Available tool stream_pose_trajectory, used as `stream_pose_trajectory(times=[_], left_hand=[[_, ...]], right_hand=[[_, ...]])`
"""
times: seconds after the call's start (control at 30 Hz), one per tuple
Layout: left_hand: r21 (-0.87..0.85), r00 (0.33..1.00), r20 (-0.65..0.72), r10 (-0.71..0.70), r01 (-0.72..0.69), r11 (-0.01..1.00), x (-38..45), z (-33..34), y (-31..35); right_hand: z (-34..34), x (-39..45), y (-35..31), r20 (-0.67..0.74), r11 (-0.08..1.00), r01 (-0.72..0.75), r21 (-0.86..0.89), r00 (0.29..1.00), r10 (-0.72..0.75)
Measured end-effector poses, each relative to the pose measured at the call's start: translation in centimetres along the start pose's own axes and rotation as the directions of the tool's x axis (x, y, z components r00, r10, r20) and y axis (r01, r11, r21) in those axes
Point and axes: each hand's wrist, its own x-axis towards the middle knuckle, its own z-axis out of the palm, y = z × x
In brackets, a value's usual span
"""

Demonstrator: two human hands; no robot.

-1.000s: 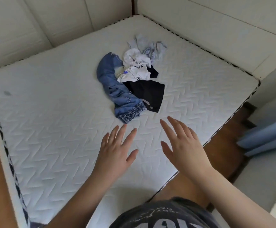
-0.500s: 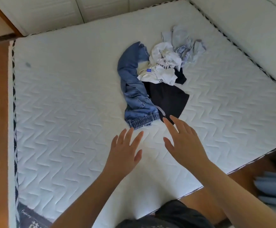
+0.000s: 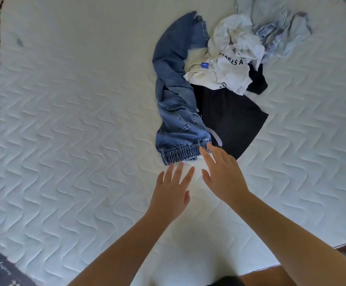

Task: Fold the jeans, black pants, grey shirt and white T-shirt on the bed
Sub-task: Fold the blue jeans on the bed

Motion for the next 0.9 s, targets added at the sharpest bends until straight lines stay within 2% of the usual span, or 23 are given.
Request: stream_pose_trajectory(times=[0.27, 0.47, 0.63, 0.73, 0.9], left_hand=[[-0.015, 0.994, 0.062, -0.093, 0.094, 0.995, 6.3, 6.9, -2.3], [-0.047, 0.983, 0.090, -0.159, 0.164, 0.985, 10.3, 10.9, -6.1], [-0.015, 0.990, 0.068, -0.127, 0.128, 0.992, 12.2, 13.1, -8.7], [-0.017, 0.986, 0.042, -0.160, 0.161, 0.987, 13.4, 13.5, -9.4], [-0.238, 0.972, 0.077, -0.220, 0.232, 0.943, 14.2, 13.4, -8.9]], right_hand=[[8.8, 5.8, 2.3, 0.089, 1.000, -0.005, -0.004, 0.996, 0.006], [13.9, 9.7, 3.4, 0.169, 0.997, 0.032, -0.075, 0.985, -0.018], [16.4, 11.7, 3.9, 0.160, 0.990, 0.061, -0.128, 0.986, -0.040], [16.7, 12.7, 4.3, 0.135, 0.990, 0.063, -0.125, 0.990, -0.046], [16.7, 13.3, 4.5, 0.169, 0.977, 0.086, -0.195, 0.984, -0.053]])
